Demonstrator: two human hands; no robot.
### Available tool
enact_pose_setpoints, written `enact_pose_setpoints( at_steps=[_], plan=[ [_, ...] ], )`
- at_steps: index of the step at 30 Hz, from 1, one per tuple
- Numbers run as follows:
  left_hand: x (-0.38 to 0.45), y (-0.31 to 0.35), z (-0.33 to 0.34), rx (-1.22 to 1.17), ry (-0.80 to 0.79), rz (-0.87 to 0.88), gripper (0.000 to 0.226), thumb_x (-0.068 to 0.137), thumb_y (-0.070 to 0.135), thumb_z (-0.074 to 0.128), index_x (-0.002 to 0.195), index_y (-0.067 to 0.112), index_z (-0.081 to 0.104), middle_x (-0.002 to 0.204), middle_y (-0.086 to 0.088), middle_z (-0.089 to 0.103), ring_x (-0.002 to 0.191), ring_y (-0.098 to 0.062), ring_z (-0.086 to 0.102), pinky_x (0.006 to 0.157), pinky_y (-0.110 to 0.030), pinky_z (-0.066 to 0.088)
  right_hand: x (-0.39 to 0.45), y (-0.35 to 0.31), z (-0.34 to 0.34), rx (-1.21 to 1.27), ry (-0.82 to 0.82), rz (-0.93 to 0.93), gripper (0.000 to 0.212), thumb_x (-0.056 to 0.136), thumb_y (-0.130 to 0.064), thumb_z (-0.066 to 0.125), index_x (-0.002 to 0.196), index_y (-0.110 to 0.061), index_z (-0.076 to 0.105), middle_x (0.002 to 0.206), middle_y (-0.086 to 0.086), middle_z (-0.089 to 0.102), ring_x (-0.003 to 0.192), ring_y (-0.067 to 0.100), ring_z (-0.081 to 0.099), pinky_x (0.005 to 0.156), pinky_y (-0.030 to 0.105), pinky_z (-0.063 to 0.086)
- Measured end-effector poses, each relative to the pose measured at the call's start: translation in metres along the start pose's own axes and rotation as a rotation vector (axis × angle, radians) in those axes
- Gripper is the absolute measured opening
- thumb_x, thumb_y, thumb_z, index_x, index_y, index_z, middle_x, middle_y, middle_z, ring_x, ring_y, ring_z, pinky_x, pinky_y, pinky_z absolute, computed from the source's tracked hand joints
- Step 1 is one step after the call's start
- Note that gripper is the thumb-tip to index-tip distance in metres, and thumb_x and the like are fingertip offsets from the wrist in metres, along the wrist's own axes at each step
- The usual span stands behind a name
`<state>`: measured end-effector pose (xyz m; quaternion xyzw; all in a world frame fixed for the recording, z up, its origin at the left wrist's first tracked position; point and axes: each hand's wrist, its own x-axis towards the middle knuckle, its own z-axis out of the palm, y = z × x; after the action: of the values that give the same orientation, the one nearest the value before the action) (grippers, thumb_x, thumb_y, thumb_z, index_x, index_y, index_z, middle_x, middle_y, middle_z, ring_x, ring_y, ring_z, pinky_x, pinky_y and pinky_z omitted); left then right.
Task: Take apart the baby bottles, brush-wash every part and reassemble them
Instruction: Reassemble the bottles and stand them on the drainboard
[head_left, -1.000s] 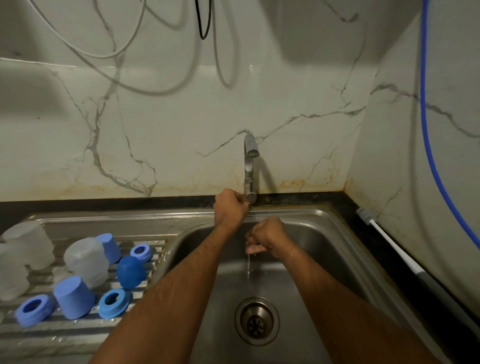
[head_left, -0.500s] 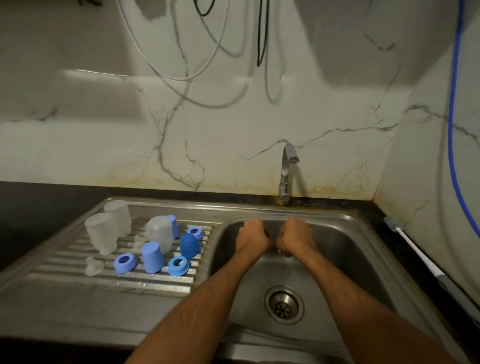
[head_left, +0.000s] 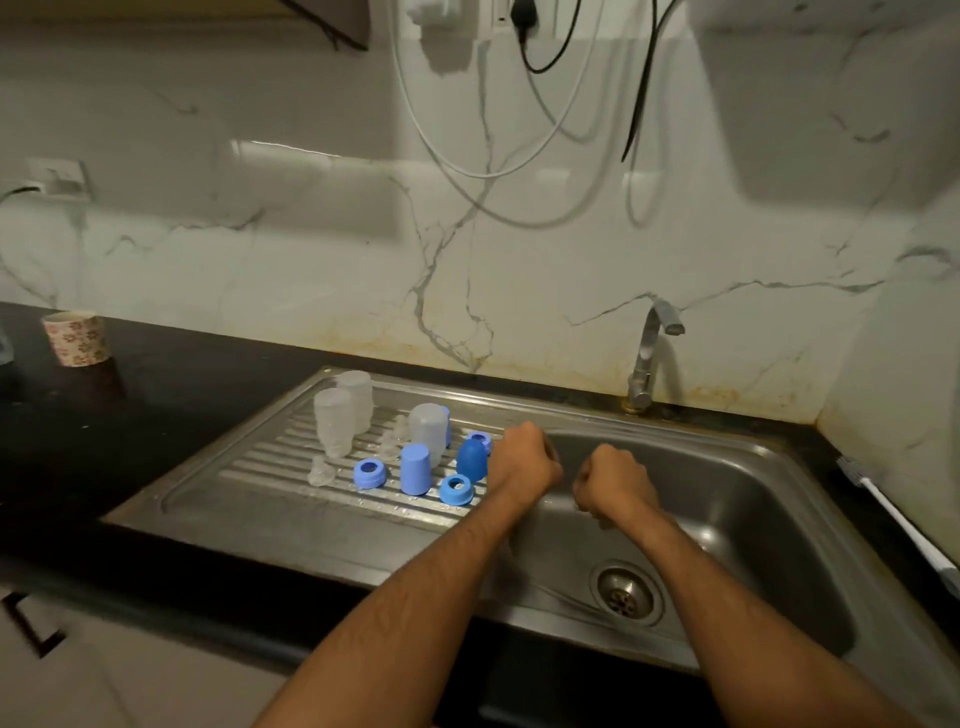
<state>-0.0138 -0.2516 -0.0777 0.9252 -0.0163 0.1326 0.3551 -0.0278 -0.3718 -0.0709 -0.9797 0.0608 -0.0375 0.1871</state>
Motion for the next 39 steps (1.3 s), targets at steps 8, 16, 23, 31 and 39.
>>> enact_pose_setpoints(
  at_steps=[8, 16, 23, 31, 39],
  plan=[
    [-0.016, -0.05, -0.084, 0.009, 0.158, -0.05, 0.007, 0.078, 0.01, 0.072, 0.082, 0.011, 0.078, 0.081, -0.003, 0.074, 0.076, -0.015, 0.069, 0.072, -0.032, 0.06, -0.027, -0.089, -0.003, 0.078, -0.053, -0.2, 0.003, 0.078, -0.01, 0.074, 0.079, -0.009, 0.077, 0.068, 0.008, 0.073, 0.064, 0.019, 0.073, 0.067, 0.035, 0.064],
    [-0.045, -0.124, -0.154, 0.046, 0.282, -0.202, 0.02, 0.07, 0.004, 0.068, 0.086, 0.012, 0.078, 0.082, -0.008, 0.074, 0.083, -0.024, 0.071, 0.071, -0.032, 0.059, -0.059, -0.176, 0.021, 0.109, -0.076, -0.413, 0.009, 0.079, -0.003, 0.075, 0.085, -0.007, 0.08, 0.083, 0.01, 0.076, 0.077, 0.023, 0.073, 0.072, 0.031, 0.061],
    [-0.054, -0.178, -0.187, 0.056, 0.38, -0.267, 0.036, 0.077, 0.004, 0.072, 0.113, 0.01, 0.074, 0.107, -0.008, 0.074, 0.098, -0.023, 0.07, 0.078, -0.03, 0.054, -0.067, -0.23, 0.053, 0.077, -0.045, -0.529, 0.022, 0.088, -0.004, 0.073, 0.11, -0.007, 0.071, 0.105, 0.01, 0.071, 0.092, 0.021, 0.066, 0.083, 0.028, 0.053],
    [-0.044, -0.218, -0.189, 0.086, 0.331, -0.25, 0.035, 0.08, 0.009, 0.076, 0.114, 0.011, 0.072, 0.108, -0.007, 0.075, 0.098, -0.02, 0.07, 0.083, -0.032, 0.059, -0.056, -0.262, 0.092, -0.022, 0.014, -0.655, 0.025, 0.088, -0.001, 0.069, 0.111, -0.008, 0.068, 0.108, 0.013, 0.07, 0.094, 0.026, 0.068, 0.084, 0.034, 0.058],
    [-0.033, -0.235, -0.182, 0.103, 0.3, -0.247, 0.01, 0.089, 0.014, 0.068, 0.081, 0.019, 0.072, 0.075, 0.005, 0.069, 0.071, -0.008, 0.066, 0.062, -0.022, 0.052, -0.042, -0.269, 0.113, -0.07, -0.007, -0.666, 0.021, 0.096, -0.007, 0.064, 0.116, -0.01, 0.067, 0.112, 0.012, 0.069, 0.097, 0.024, 0.066, 0.087, 0.035, 0.058]
  ],
)
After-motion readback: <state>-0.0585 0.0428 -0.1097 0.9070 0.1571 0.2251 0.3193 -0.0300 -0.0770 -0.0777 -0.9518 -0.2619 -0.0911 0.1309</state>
